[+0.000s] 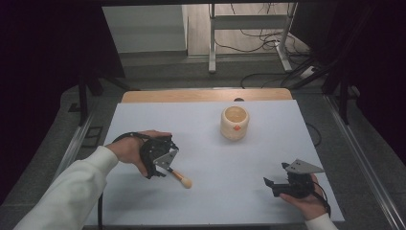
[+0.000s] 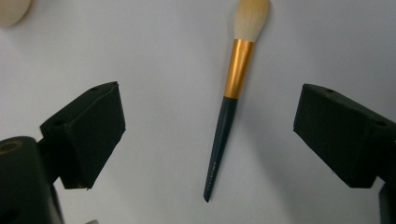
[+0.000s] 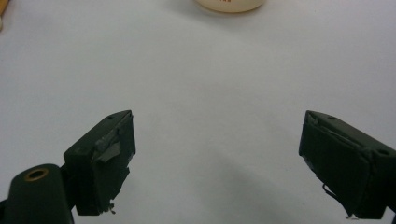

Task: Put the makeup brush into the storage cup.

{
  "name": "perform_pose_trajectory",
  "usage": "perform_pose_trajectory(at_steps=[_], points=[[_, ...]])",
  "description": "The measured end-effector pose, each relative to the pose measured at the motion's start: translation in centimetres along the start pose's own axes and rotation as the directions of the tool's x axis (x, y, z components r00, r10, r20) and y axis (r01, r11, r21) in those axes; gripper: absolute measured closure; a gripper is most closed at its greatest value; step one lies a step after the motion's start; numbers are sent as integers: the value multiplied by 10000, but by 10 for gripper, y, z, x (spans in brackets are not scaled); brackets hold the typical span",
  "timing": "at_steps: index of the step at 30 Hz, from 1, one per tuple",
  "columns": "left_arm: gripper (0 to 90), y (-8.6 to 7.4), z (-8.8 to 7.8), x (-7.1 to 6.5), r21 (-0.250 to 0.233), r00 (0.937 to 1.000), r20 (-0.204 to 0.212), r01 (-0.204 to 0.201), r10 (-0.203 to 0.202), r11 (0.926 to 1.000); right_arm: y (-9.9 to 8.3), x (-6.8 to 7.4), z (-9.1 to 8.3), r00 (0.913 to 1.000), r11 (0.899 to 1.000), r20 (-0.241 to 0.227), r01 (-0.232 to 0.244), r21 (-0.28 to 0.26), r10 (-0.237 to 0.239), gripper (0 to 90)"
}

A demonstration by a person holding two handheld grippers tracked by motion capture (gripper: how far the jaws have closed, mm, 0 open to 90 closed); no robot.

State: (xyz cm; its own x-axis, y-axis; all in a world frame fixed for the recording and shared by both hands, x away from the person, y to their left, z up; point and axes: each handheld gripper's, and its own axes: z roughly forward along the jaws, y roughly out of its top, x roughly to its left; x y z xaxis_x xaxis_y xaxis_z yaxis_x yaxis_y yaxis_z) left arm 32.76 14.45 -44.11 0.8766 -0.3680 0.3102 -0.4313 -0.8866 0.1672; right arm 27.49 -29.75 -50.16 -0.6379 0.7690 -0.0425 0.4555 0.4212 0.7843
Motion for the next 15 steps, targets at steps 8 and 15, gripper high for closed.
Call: perform_pose_trajectory(at_steps=[8, 15], points=[[69, 3, 11, 2, 162, 9998, 199, -36, 33, 9999, 0, 0, 0, 10000, 10000, 7, -31, 10, 31, 113], [95, 6, 23, 1, 251, 9976, 655, -228, 211, 9994, 0, 0, 0, 10000, 10000, 14, -32, 12, 32, 113]])
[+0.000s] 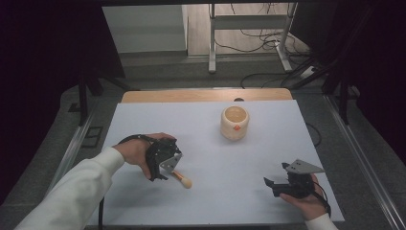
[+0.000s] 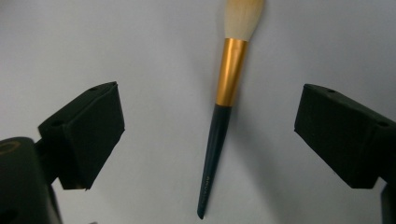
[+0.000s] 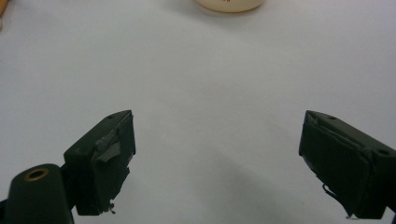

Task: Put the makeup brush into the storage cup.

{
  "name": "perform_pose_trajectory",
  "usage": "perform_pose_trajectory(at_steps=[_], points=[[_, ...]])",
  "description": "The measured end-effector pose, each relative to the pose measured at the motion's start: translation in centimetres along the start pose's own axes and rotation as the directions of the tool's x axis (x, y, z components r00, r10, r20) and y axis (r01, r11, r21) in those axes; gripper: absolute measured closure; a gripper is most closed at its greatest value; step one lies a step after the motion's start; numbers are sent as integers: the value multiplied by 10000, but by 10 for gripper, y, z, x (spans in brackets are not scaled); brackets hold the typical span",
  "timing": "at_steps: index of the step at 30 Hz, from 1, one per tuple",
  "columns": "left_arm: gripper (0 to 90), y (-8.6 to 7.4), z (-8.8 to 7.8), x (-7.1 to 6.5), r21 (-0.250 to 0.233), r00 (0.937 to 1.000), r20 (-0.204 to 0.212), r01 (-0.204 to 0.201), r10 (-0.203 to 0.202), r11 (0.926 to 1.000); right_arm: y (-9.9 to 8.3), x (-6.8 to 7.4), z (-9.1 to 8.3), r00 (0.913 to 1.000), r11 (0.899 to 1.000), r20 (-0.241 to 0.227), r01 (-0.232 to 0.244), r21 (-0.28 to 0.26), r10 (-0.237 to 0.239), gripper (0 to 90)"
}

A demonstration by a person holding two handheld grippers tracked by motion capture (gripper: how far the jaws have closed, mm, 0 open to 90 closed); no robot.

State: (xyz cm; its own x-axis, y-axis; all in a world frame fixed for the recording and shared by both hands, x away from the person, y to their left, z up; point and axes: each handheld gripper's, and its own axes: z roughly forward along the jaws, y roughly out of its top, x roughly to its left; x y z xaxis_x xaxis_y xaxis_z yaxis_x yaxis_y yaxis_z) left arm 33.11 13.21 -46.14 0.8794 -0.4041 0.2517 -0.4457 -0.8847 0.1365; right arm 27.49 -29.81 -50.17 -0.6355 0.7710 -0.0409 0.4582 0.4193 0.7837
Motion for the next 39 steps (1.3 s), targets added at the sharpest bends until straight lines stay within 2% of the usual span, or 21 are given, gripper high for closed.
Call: perform_pose_trajectory(at_steps=[5, 6, 12, 24, 30, 35, 36, 37, 38, 39], points=[[133, 1, 9, 0, 5, 9993, 381, 10, -11, 10000, 0, -1, 0, 10000, 10000, -15, -2, 20, 2, 113], [143, 3, 14, 1, 4, 9983, 578, -87, 87, 10000, 0, -1, 0, 10000, 10000, -12, -14, 3, 14, 113], [152, 10, 27, 6, 101, 9937, 1099, -228, 216, 9997, 0, -1, 1, 10000, 10000, -3, -10, 15, 10, 113], [236, 8, 37, 13, 148, 9866, 1627, -171, 145, 9997, 0, -1, 1, 10000, 10000, -5, -28, -2, 28, 113], [314, 11, 38, 20, 127, 9826, 1847, -215, 187, 9997, 0, -1, 1, 10000, 10000, 1, -12, 12, 12, 114], [435, 14, 43, 21, 156, 9753, 2185, -362, 319, 9992, -1, -2, 1, 10000, 10000, 17, -49, 8, 49, 114], [435, 14, 45, 21, 165, 9724, 2317, -328, 281, 9993, -1, -2, 1, 10000, 10000, 17, -49, 8, 49, 114], [494, 15, 47, 22, 194, 9693, 2438, -365, 307, 9991, -1, -3, 1, 10000, 10000, 21, -43, 4, 43, 114], [494, 15, 50, 23, 242, 9647, 2612, -418, 341, 9988, -1, -3, 1, 10000, 10000, 21, -43, 4, 43, 114], [532, 14, 51, 27, 241, 9580, 2855, -337, 254, 9991, -1, -2, 1, 10000, 10000, 21, -42, 2, 42, 114]])
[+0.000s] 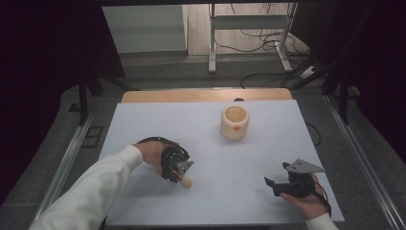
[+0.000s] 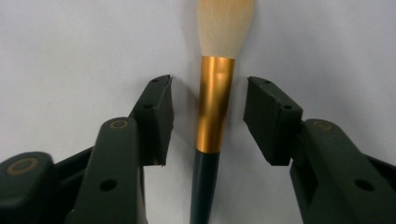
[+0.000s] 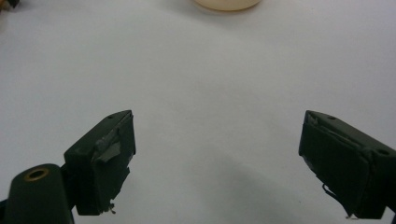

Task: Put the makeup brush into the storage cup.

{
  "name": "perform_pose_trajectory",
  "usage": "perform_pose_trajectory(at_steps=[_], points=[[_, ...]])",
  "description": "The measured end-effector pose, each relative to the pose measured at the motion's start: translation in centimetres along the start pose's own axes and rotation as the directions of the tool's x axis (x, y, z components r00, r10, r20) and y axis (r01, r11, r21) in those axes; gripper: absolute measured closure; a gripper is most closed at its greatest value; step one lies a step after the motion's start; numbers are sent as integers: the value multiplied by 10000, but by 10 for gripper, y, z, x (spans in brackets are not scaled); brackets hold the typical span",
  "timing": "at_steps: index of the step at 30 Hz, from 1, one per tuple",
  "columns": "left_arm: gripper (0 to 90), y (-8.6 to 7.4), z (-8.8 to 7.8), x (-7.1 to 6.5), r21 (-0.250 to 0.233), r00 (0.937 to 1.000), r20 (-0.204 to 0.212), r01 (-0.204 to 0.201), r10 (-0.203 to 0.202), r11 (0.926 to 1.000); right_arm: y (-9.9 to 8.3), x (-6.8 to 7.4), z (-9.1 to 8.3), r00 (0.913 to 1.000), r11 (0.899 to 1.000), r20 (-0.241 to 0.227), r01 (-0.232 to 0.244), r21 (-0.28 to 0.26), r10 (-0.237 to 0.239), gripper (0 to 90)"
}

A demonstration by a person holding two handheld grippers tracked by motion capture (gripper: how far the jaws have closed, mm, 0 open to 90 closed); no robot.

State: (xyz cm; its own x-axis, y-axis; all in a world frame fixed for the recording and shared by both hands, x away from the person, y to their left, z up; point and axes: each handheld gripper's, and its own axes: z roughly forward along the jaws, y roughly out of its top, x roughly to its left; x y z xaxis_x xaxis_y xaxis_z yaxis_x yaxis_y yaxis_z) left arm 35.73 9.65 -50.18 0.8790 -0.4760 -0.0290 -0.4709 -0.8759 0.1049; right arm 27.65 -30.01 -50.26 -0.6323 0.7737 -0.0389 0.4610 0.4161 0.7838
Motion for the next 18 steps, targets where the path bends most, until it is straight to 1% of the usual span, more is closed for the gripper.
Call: perform_pose_trajectory(at_steps=[1, 2, 3, 4, 5, 6, 7, 8, 9, 10, 13, 18], points=[[560, 0, 0, 0, 0, 10000, 0, 0, 0, 10000, 0, 0, 0, 10000, 10000, 0, 0, 0, 0, 114], [560, -1, 0, 2, -74, 10000, 61, 68, -67, 9999, 0, 0, 0, 10000, 10000, -2, 1, -7, -1, 114], [613, -1, 0, 4, -99, 9999, 86, 94, -93, 9999, 0, 0, 1, 10000, 10000, -9, 19, 7, -19, 114], [613, -1, -1, 6, -68, 9999, 93, 94, -94, 9999, 0, 0, 1, 10000, 10000, -9, 19, 7, -19, 114], [649, 0, -1, 7, -10, 10000, 73, 58, -58, 10000, 0, 0, 1, 10000, 10000, -14, 36, 28, -35, 114], [697, 3, -1, 9, 151, 10000, 72, 22, -23, 9999, 1, 0, 1, 10000, 10000, -12, 47, 9, -47, 114], [717, 3, -1, 9, 151, 10000, 72, 22, -23, 9999, 1, 0, 1, 10000, 10000, -12, 47, 9, -47, 114], [731, 5, -1, 9, 335, 10000, 18, -68, 67, 9994, 1, 0, 0, 10000, 10000, -3, 37, -7, -37, 114], [747, 5, -1, 9, 335, 10000, 18, -68, 67, 9994, 1, 0, 0, 10000, 10000, -3, 37, -7, -37, 114], [755, 6, -2, 9, 410, 10000, -37, -84, 85, 9991, 1, 0, 0, 10000, 10000, 4, 16, -24, -16, 114], [776, 6, -2, 7, 367, 9998, -171, -88, 94, 9993, 1, -1, -1, 10000, 10000, 16, 13, -46, -13, 114], [779, 7, -2, 7, 417, 9997, -195, -145, 153, 9990, 0, -1, -2, 10000, 10000, 45, 16, -53, -16, 114]])
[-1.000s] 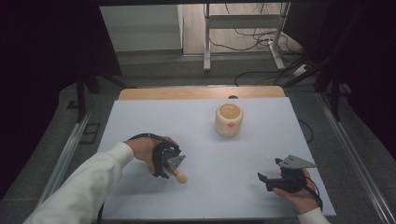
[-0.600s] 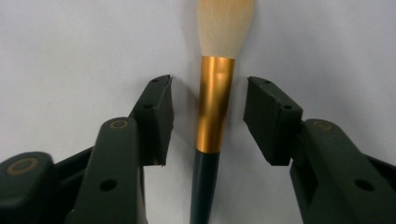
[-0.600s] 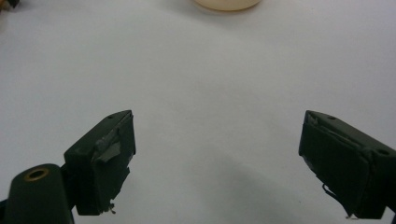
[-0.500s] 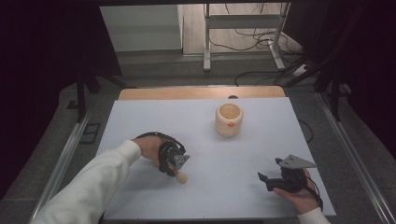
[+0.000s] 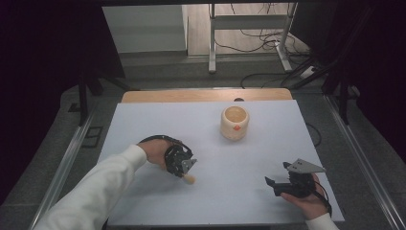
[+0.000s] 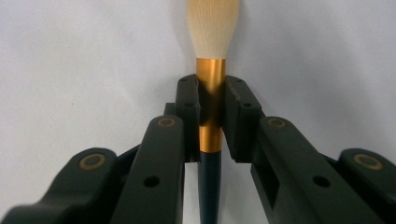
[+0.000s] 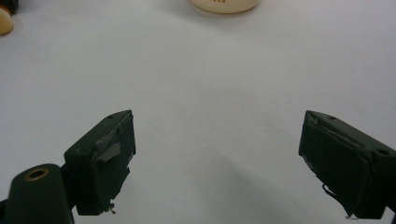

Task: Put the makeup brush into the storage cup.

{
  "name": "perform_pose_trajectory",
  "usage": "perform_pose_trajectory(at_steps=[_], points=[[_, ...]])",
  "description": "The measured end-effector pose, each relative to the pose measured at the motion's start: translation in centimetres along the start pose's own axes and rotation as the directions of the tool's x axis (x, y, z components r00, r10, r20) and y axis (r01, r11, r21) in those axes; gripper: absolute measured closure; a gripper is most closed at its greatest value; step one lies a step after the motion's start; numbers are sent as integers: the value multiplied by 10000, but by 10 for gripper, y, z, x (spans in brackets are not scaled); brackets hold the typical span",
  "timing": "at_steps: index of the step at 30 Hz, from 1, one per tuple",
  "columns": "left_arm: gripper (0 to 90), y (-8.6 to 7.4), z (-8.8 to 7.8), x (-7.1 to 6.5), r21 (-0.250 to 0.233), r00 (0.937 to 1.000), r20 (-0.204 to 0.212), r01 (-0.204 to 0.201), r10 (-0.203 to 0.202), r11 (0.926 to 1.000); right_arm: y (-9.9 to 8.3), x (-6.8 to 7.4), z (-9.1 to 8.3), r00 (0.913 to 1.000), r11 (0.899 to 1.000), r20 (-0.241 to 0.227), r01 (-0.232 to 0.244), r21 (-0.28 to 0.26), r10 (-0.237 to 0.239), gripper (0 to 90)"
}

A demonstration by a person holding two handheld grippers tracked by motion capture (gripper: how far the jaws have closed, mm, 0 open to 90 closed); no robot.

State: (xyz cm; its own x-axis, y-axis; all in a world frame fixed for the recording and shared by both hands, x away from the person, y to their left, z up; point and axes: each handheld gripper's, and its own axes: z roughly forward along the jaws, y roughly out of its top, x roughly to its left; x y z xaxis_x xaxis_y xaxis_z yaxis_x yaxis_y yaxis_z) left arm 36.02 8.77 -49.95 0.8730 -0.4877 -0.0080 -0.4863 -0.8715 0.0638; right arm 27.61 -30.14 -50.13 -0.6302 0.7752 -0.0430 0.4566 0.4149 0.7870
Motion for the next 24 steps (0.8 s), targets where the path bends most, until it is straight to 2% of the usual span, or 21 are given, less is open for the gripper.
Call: perform_pose_trajectory(at_steps=[5, 7, 8, 11, 13, 16, 21, 24], points=[[780, 0, -1, 0, 35, 10000, -17, -32, 32, 10000, 0, -1, 0, 10000, 10000, 30, -11, 16, 11, 114], [780, 0, -1, -1, 38, 10000, 8, 62, -62, 10000, 0, -1, 1, 10000, 10000, 16, -18, 5, 18, 115], [780, -1, -1, -1, 57, 9999, -118, 73, -73, 10000, 0, -1, 1, 10000, 10000, 17, -22, 11, 22, 115], [781, -2, -3, -1, 5, 9999, -38, 136, -136, 9999, 0, -1, 0, 10000, 10000, 16, -25, 15, 25, 115], [780, -3, -9, -2, 11, 9992, -289, 283, -283, 9996, 0, -1, 0, 10000, 10000, 27, -34, -13, 34, 115], [781, -5, -14, -3, -58, 9987, -383, 347, -349, 9994, 0, -1, 0, 10000, 10000, 44, -31, -19, 31, 115], [781, -12, -30, -6, -404, 9935, -794, 791, -821, 9960, 0, -1, 1, 10000, 10000, 31, -20, -20, 20, 115], [781, -14, -32, -7, -401, 9931, -799, 832, -862, 9957, 0, -1, 1, 10000, 10000, 23, -11, -12, 11, 115]])
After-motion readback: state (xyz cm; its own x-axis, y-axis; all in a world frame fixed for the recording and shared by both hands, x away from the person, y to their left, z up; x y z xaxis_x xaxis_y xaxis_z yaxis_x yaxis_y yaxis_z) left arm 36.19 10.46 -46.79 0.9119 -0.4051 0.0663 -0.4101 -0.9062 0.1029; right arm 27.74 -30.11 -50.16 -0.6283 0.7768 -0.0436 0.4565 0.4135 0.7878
